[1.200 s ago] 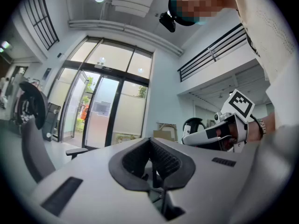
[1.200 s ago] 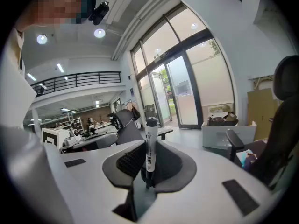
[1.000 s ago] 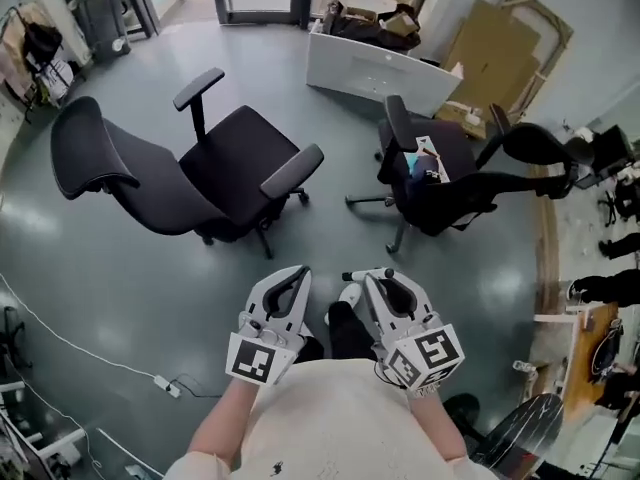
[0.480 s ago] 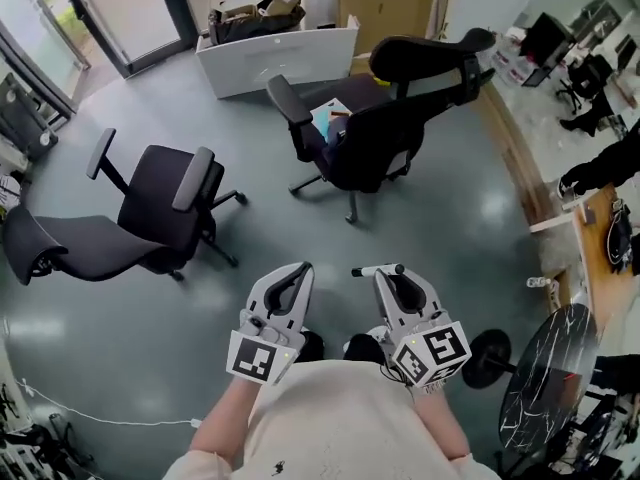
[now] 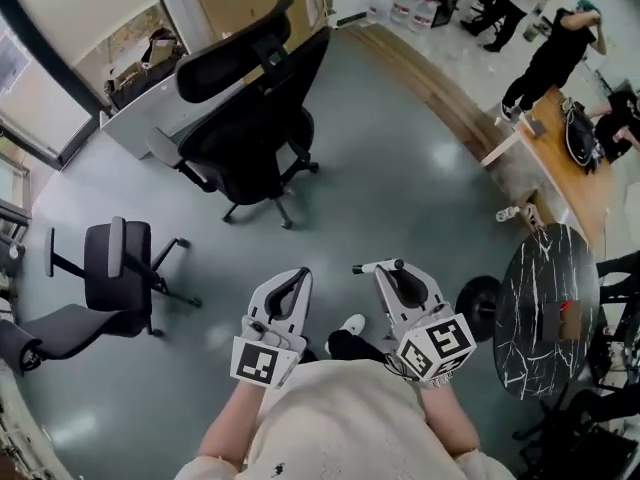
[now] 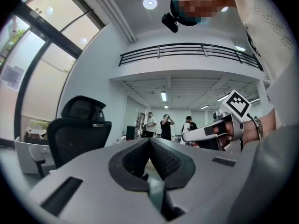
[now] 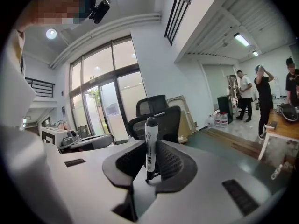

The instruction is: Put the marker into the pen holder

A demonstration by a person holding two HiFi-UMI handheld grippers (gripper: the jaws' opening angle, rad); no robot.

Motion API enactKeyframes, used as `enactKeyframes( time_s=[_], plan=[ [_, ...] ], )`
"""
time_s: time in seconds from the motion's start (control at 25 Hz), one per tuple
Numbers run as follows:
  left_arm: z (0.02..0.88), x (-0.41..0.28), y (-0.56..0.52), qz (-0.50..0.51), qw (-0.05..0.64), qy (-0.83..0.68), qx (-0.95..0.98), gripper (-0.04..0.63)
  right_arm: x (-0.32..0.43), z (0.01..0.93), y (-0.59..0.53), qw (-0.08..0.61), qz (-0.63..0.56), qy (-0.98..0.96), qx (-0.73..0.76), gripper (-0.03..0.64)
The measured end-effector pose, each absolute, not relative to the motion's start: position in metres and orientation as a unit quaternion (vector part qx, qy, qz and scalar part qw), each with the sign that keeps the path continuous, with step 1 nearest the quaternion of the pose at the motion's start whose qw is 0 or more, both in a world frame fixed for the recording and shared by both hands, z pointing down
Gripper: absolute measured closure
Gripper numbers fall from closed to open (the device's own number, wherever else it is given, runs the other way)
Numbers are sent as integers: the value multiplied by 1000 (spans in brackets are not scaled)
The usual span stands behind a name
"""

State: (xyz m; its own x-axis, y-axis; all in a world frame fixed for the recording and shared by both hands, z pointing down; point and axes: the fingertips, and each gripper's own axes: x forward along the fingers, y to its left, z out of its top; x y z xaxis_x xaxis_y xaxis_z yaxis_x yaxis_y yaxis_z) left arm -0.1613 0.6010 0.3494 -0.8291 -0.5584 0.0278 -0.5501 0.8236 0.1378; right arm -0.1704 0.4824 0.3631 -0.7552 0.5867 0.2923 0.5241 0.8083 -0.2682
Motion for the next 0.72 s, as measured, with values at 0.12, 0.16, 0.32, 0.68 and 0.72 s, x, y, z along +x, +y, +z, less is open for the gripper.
enactKeyframes(
  time_s=[0.12, 0.16, 0.32, 0.68, 0.72],
  plan=[
    [347, -169, 544, -60, 42, -936, 345, 586, -168, 356, 429, 176, 94, -947, -251, 537],
    [346, -171, 527, -59, 42, -929, 362, 586, -167, 355, 414, 174, 97, -951, -237, 537],
    [340, -178, 468, -74, 38, -912, 402, 586, -159, 350, 357, 164, 114, -963, -179, 537],
    [358, -191, 359, -34, 67, -822, 565, 586, -138, 362, 258, 161, 145, -976, 0, 537],
    [358, -194, 347, -34, 67, -809, 582, 586, -137, 362, 250, 162, 146, -976, 19, 537]
  ],
)
